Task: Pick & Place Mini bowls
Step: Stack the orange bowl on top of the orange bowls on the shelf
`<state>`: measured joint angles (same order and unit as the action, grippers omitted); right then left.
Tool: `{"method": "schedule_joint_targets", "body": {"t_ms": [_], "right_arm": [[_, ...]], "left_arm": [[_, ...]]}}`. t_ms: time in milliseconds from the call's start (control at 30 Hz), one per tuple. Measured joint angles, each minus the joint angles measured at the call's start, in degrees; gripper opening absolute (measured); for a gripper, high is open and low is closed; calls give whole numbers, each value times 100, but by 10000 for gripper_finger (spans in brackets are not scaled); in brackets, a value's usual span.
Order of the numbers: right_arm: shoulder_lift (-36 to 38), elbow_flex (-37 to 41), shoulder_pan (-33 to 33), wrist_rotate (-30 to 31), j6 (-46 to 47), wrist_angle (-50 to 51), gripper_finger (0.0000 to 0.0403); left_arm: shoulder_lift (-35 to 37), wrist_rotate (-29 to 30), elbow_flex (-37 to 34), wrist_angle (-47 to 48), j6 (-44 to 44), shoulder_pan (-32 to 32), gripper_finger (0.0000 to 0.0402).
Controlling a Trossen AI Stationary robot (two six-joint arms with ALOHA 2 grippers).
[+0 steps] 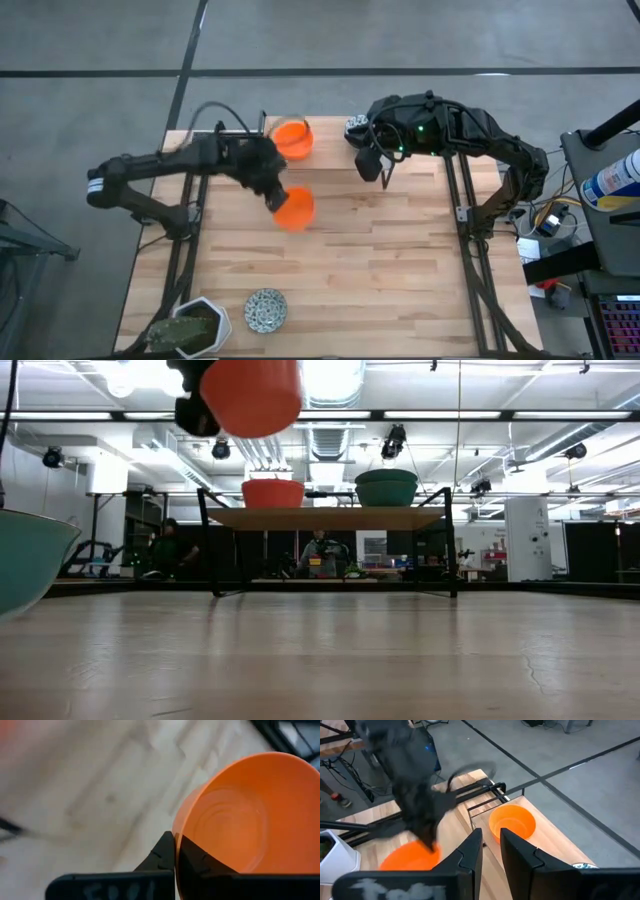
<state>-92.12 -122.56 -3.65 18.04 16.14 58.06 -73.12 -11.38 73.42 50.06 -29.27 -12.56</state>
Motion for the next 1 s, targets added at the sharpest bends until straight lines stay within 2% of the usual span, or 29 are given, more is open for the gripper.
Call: {"method": "schedule_joint_targets", "body": {"t_ms": [200, 467, 667, 867, 1000], "right_arm": [[2, 0, 6, 0, 22, 0, 59], [2, 0, 6, -1, 147, 0, 59], [4, 0, 6, -2, 147, 0, 57], [12, 0, 6, 0, 146, 0, 57], [12, 0, 16, 0, 166, 0, 54]], "left_arm": [[-5, 276, 890, 463, 373, -1032, 0], [-305, 284, 1316, 540, 483, -2138, 0], [-947, 250, 1880, 686, 824, -2548, 0], [-1832, 258, 2768, 1592, 1202, -2850, 0], [-2218, 347, 3173, 1871, 1344, -2971, 0]]}}
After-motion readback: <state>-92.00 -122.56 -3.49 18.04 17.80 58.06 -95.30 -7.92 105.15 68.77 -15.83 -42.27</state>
